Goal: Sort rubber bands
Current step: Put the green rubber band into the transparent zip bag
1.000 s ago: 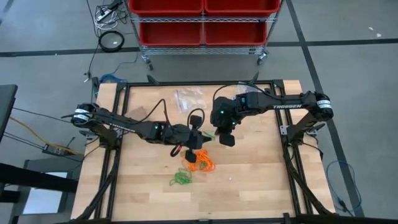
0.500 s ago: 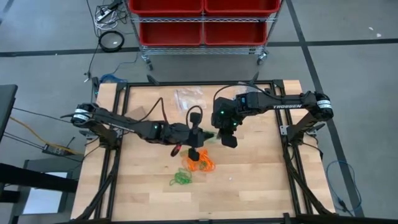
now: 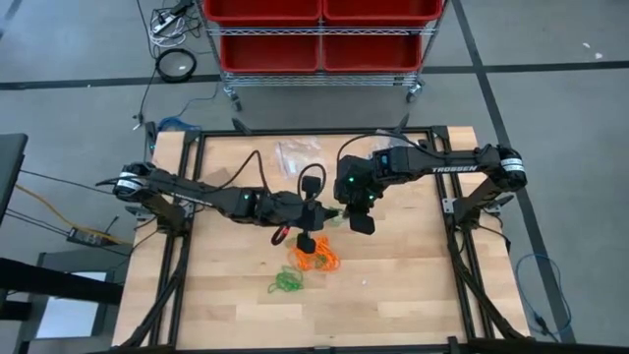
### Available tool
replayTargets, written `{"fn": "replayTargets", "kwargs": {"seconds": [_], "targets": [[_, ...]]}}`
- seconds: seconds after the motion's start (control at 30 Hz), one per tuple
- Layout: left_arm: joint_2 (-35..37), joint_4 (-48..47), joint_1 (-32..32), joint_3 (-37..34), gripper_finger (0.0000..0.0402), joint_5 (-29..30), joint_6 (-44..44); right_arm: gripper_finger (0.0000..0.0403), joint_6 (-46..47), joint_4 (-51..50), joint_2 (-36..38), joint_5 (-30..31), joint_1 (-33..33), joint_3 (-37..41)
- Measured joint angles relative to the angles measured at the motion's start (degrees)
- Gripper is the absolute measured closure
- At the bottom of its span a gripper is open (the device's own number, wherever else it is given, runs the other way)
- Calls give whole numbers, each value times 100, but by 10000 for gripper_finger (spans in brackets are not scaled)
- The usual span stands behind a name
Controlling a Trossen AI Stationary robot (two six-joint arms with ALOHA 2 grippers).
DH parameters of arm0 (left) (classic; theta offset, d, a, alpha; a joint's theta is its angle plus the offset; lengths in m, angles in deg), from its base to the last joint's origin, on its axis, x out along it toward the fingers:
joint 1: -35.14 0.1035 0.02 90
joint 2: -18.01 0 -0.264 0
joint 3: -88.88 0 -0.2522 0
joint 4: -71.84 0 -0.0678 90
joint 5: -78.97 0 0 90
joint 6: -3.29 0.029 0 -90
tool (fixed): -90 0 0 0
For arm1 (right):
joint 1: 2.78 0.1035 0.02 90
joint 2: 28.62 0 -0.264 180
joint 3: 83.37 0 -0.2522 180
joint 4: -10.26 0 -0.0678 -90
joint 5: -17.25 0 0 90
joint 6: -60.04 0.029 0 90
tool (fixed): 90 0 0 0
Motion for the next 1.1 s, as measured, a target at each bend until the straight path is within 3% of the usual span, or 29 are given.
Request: {"fn": "replayTargets", "kwargs": {"seconds": [0.77,1.0,1.1], "targets": [[-77,314,-339,-1,400,-351,437,403,-9,33,0,9,-17,0],[-75,-300,-312,376,400,-649,439,403,-11,46,0,-7,-17,0],[-75,-727,-150,520,400,-1092,437,403,-9,48,0,-14,-17,0]]}}
